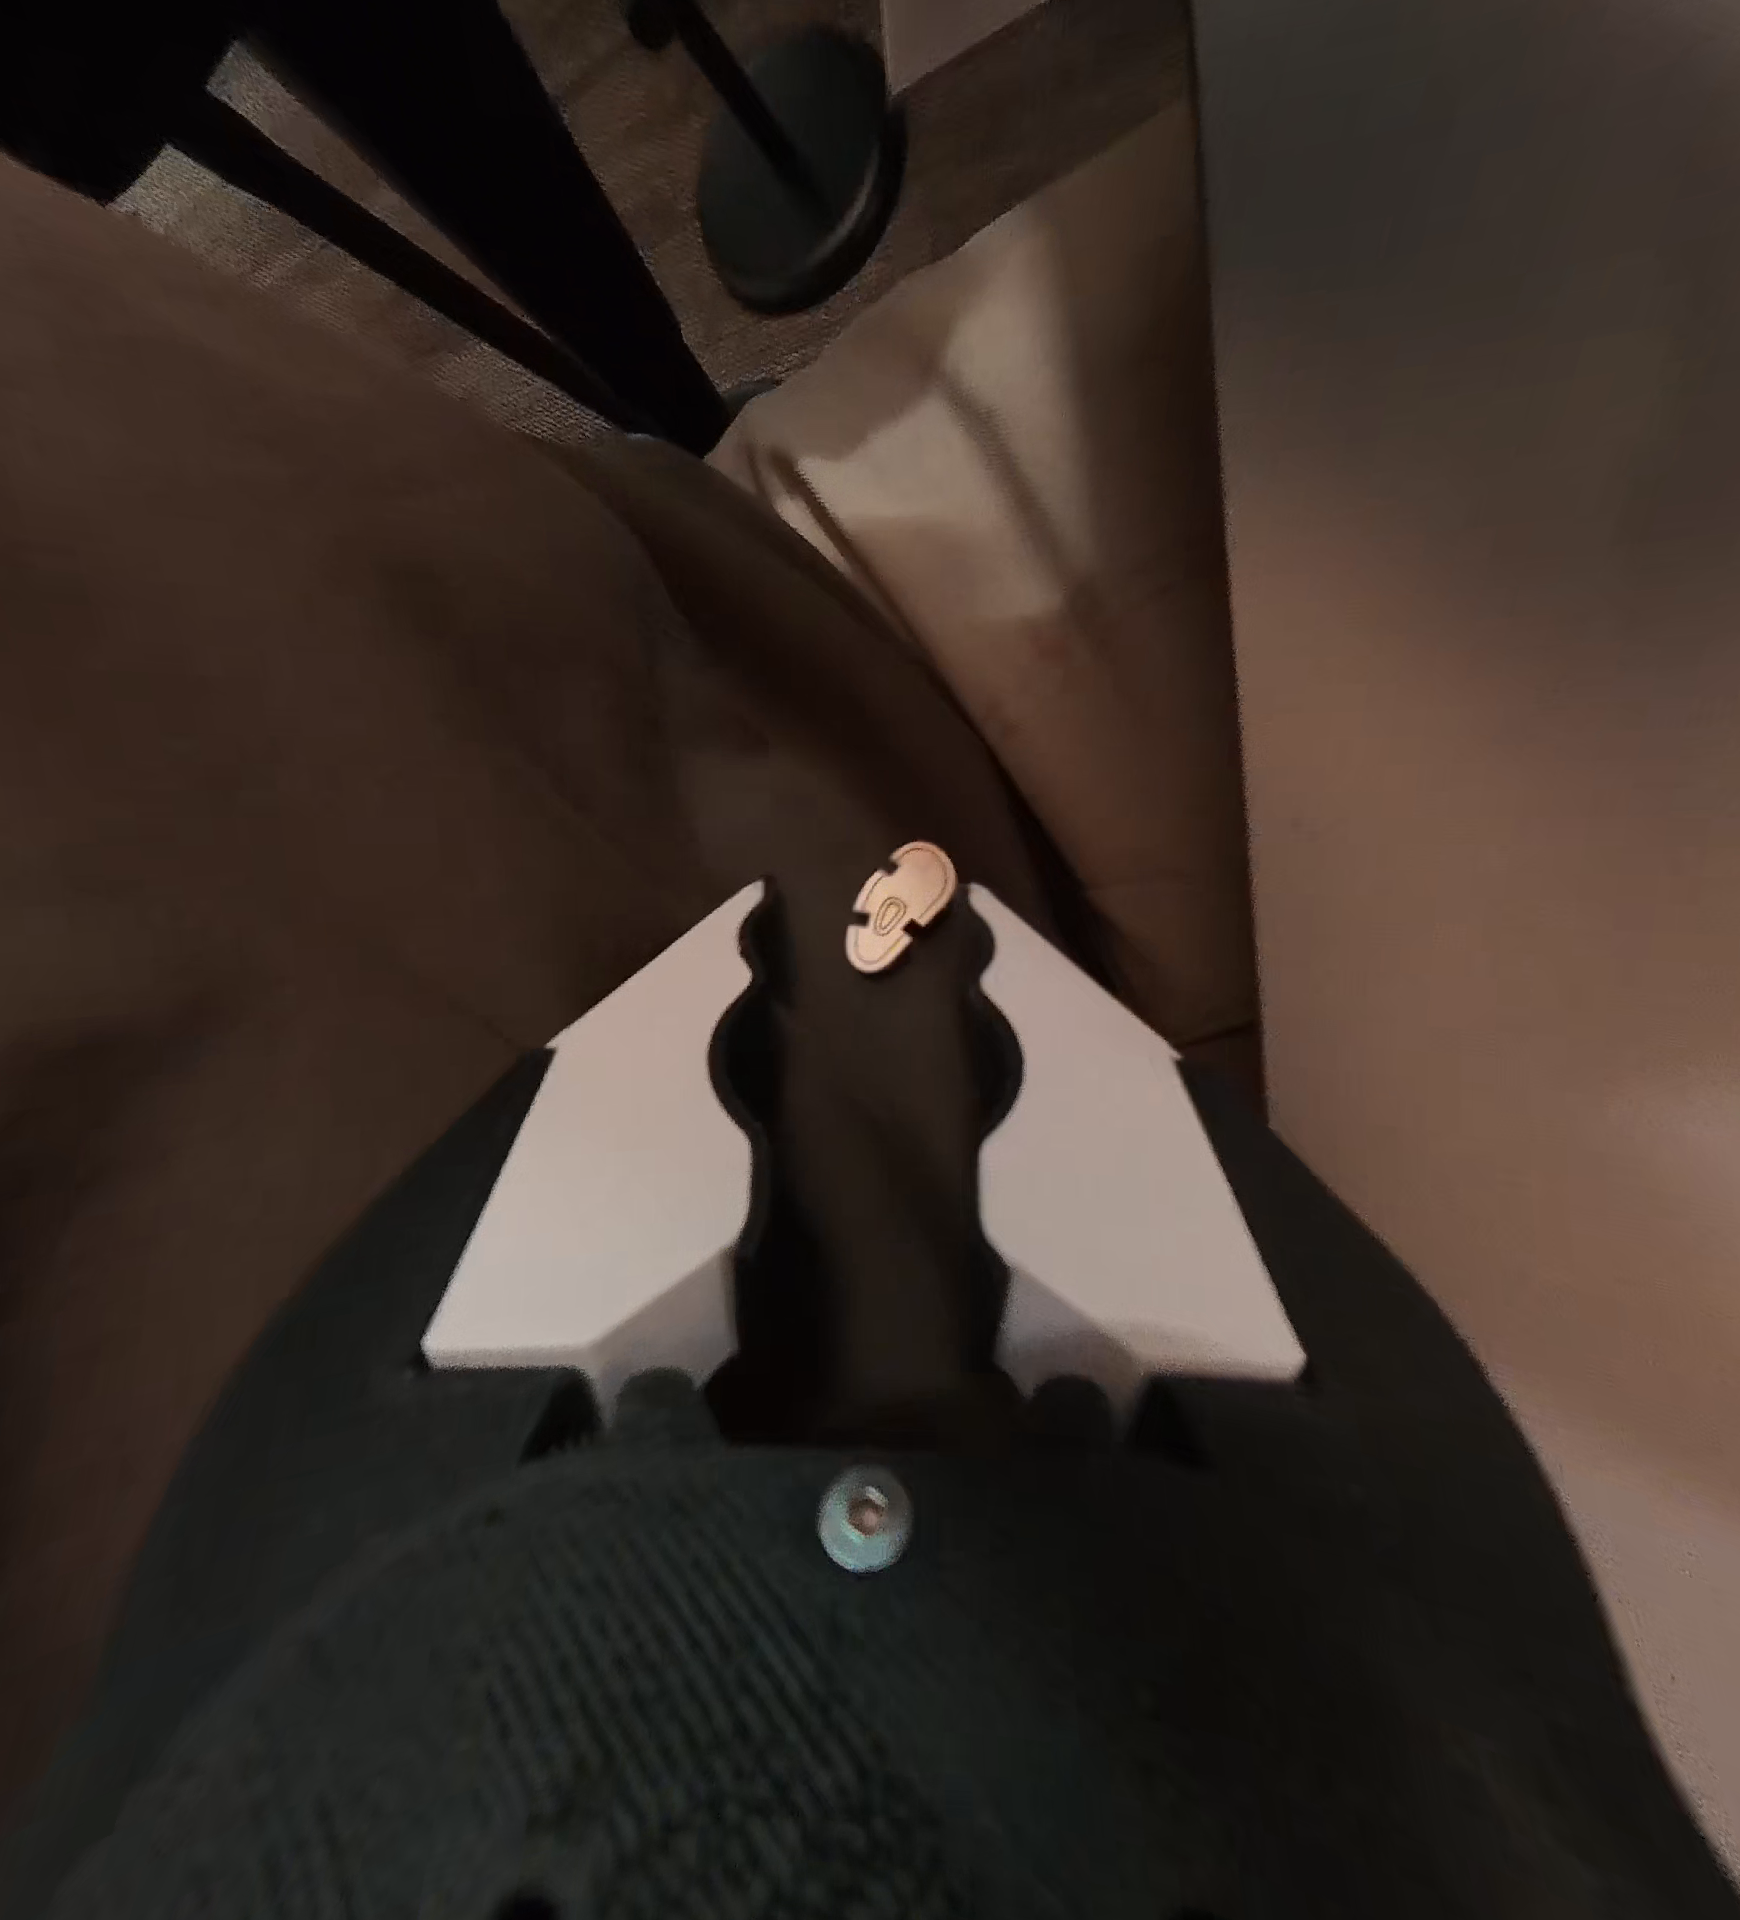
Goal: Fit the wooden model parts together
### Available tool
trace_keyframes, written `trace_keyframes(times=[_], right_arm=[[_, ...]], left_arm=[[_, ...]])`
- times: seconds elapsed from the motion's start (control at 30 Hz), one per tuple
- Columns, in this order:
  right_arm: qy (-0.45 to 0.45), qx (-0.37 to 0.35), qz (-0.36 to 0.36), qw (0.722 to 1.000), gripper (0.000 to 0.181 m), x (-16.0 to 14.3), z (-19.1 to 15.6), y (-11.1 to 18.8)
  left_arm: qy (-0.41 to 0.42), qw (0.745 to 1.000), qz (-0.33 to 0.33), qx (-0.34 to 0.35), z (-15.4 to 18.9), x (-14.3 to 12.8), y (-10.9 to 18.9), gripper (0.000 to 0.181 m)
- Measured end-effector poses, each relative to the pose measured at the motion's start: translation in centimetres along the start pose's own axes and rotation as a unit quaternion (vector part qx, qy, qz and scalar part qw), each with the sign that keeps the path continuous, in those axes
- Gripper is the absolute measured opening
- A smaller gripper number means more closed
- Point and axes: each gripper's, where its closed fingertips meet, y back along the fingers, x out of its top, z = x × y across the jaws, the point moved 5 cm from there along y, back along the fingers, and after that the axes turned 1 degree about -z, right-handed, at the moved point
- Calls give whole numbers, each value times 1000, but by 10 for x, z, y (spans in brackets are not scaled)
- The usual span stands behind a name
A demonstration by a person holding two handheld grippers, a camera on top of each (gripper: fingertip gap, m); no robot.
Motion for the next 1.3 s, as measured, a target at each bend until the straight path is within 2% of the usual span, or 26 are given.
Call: trace_keyframes(times=[0.1, 0.2, 0.27, 0.37, 0.47, 0.6, 0.67, 0.77, 0.83, 0.9, 1.0, 1.13, 1.3], right_arm=[[-10, -7, -9, 1000, 16, -1, 4, -2], [-13, 2, 8, 1000, 15, 1, 6, 1], [-20, 12, 50, 998, 15, 7, 7, 13], [-34, 35, 149, 988, 14, 18, 9, 46], [-49, 33, 273, 960, 14, 24, 25, 92], [-81, -3, 426, 901, 14, 11, 66, 147], [-102, -11, 460, 882, 14, -3, 84, 159], [-89, -40, 490, 866, 14, -14, 86, 166], [-74, -55, 486, 869, 14, -14, 84, 162], [-77, -26, 456, 886, 14, -11, 79, 150], [-101, 24, 417, 903, 14, -10, 75, 133], [-128, 82, 353, 923, 14, -16, 70, 113], [-157, 163, 324, 919, 14, -16, 59, 101]], left_arm=[[-3, 1000, -7, 0, -2, -1, 0, 3], [1, 1000, -5, -5, -3, -1, 1, 2], [3, 1000, 0, -10, -3, 0, 2, 2], [-6, 1000, 22, -20, 0, 4, 5, 2], [-30, 998, 57, -23, 4, 12, 10, 5], [-80, 995, 53, -7, 9, 11, 10, 9], [-117, 992, 42, 13, 10, 7, 6, 10], [-147, 989, 11, 23, 16, -2, -4, 13], [-143, 990, 0, 11, 21, -7, -12, 14], [-155, 988, 3, 15, 23, -10, -17, 14], [-215, 976, -9, 25, 27, -14, -21, 19], [-297, 953, -53, 6, 36, -31, -22, 23], [-317, 945, -76, -23, 48, -42, -27, 19]])
